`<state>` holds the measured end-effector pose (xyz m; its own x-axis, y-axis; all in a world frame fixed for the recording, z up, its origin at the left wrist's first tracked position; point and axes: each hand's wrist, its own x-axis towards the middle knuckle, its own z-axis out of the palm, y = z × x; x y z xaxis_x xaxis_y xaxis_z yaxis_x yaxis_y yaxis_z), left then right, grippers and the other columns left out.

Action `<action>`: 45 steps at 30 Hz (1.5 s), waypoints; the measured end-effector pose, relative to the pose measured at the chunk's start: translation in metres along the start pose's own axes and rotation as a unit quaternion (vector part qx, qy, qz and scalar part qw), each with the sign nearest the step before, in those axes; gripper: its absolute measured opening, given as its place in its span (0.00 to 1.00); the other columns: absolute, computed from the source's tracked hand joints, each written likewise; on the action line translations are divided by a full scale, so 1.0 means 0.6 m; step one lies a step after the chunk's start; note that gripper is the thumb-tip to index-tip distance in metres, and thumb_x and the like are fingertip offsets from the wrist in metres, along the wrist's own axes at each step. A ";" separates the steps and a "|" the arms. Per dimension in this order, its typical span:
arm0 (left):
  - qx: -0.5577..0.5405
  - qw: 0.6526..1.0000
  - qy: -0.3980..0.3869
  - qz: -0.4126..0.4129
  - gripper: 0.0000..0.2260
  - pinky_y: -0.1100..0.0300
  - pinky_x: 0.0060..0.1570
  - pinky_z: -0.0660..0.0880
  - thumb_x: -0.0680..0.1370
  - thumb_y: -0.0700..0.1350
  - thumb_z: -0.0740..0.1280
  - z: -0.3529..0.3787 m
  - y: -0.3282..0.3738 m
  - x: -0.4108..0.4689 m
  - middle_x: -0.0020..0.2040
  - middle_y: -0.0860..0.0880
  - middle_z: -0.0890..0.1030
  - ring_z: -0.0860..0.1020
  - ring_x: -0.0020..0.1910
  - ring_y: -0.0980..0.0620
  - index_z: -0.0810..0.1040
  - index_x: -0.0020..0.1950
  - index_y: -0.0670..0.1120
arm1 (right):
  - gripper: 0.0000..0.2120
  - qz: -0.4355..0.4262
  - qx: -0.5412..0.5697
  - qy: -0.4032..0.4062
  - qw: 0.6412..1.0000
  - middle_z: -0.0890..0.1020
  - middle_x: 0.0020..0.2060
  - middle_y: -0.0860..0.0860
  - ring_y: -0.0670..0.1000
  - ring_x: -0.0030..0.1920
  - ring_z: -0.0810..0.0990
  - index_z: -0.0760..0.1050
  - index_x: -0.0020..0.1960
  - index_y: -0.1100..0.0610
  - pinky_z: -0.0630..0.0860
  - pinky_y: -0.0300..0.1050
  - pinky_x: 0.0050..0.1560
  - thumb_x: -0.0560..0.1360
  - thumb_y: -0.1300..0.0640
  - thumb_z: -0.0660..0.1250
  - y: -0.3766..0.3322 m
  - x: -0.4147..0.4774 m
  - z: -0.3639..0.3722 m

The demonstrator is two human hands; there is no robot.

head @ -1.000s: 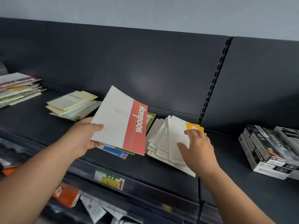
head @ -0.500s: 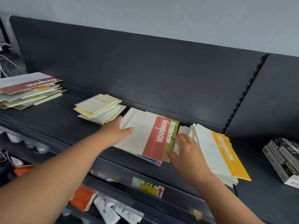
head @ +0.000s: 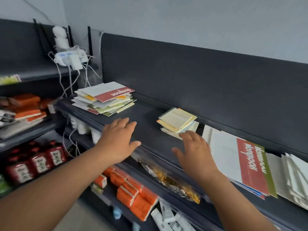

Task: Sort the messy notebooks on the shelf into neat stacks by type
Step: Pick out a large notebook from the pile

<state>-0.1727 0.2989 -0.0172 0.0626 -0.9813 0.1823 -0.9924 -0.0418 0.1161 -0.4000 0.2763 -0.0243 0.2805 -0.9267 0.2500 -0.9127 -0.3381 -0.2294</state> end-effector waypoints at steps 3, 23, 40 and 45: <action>0.022 0.999 0.016 -0.029 0.33 0.48 0.73 0.54 0.79 0.62 0.58 -0.027 -0.090 -0.020 0.79 0.47 0.53 0.51 0.77 0.46 0.52 0.79 0.51 | 0.26 -0.028 0.012 -0.002 1.000 0.63 0.74 0.50 0.52 0.75 0.59 0.61 0.75 0.52 0.57 0.51 0.75 0.79 0.44 0.60 -0.074 0.035 0.023; 0.022 0.990 0.061 -0.129 0.33 0.49 0.73 0.57 0.78 0.63 0.58 -0.054 -0.418 0.152 0.78 0.47 0.57 0.56 0.76 0.48 0.54 0.78 0.51 | 0.28 -0.009 0.224 -0.067 0.972 0.66 0.73 0.50 0.49 0.62 0.73 0.63 0.75 0.53 0.69 0.43 0.58 0.79 0.44 0.62 -0.313 0.380 0.164; -0.039 0.999 0.015 -0.008 0.28 0.52 0.65 0.66 0.78 0.61 0.58 0.010 -0.556 0.468 0.68 0.48 0.72 0.69 0.67 0.48 0.64 0.73 0.47 | 0.23 0.162 0.289 -0.071 0.941 0.77 0.53 0.47 0.45 0.45 0.78 0.67 0.71 0.54 0.74 0.39 0.39 0.80 0.45 0.60 -0.372 0.566 0.263; -0.027 0.998 -0.048 0.033 0.23 0.51 0.56 0.72 0.77 0.64 0.55 0.027 -0.590 0.537 0.59 0.51 0.78 0.76 0.57 0.49 0.68 0.66 0.52 | 0.23 0.248 0.324 -0.044 0.912 0.81 0.48 0.48 0.49 0.44 0.82 0.70 0.68 0.55 0.80 0.46 0.45 0.78 0.44 0.63 -0.398 0.588 0.279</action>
<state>0.1968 -0.0058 -0.0152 -0.0164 -0.9951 0.0975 -0.9868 0.0318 0.1588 -0.0332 0.0026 -0.0386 -0.0699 -0.9919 -0.1063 -0.5750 0.1272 -0.8082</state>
